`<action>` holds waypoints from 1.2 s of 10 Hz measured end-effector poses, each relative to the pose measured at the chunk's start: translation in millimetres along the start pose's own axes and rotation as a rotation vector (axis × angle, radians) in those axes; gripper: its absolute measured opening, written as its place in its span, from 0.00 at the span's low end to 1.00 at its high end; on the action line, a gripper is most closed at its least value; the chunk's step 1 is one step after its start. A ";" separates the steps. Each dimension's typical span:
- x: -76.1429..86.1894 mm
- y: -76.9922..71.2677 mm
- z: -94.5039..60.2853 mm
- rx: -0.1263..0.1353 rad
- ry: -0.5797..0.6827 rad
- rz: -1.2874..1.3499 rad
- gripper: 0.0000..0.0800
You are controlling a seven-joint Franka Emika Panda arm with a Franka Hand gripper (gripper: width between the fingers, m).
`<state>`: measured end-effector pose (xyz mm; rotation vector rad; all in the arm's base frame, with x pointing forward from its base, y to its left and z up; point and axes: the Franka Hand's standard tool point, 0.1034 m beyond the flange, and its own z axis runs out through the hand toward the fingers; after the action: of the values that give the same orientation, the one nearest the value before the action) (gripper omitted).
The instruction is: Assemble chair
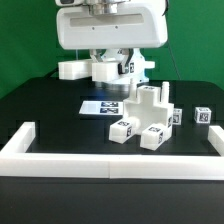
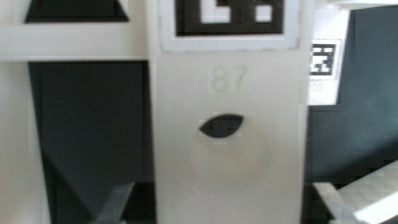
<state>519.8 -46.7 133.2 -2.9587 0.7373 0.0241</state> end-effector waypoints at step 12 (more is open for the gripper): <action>-24.6 -62.6 4.9 0.012 0.009 0.047 0.36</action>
Offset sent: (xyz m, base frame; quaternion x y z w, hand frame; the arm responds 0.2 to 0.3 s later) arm 0.0112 0.0312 0.0035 -0.0230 0.0141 0.0797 0.9965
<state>527.5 20.3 134.6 -2.9320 0.8048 0.0102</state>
